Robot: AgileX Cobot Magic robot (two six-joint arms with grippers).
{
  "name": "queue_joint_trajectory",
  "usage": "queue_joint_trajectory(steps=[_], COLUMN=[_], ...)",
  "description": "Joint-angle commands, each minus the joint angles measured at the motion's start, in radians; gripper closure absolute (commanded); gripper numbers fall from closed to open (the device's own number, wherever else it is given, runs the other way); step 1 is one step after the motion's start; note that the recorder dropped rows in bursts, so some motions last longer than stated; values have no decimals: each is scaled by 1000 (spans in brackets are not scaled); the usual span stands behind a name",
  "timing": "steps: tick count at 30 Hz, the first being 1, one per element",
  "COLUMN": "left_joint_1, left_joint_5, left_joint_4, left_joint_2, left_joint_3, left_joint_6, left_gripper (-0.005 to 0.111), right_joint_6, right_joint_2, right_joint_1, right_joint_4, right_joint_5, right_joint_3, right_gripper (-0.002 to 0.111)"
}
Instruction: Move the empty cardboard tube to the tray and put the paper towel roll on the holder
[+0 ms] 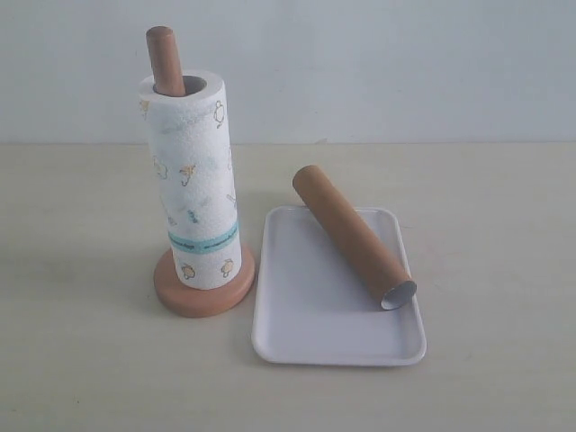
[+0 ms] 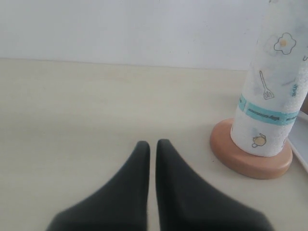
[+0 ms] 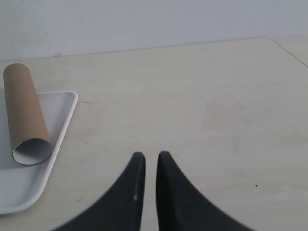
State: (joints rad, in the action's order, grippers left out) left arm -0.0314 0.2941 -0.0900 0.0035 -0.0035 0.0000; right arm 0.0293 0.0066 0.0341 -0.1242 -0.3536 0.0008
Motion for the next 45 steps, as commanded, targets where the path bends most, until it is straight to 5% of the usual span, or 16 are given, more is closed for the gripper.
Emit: queue_joint_trajectory(steps=[1,45], left_joint_1=[4,4], left_joint_5=[-6,-6], left_joint_4=[0,0], left_joint_2=[-3,-3], left_joint_3=[4,4], left_joint_6=[0,0], left_gripper=[103,103], right_joint_6=[2,0], right_joint_2=[-7,-7], right_joint_1=[5,5], right_joint_4=[3,3], right_joint_5=[2,25], right_joint_3=[-1,-1], right_gripper=[99,99])
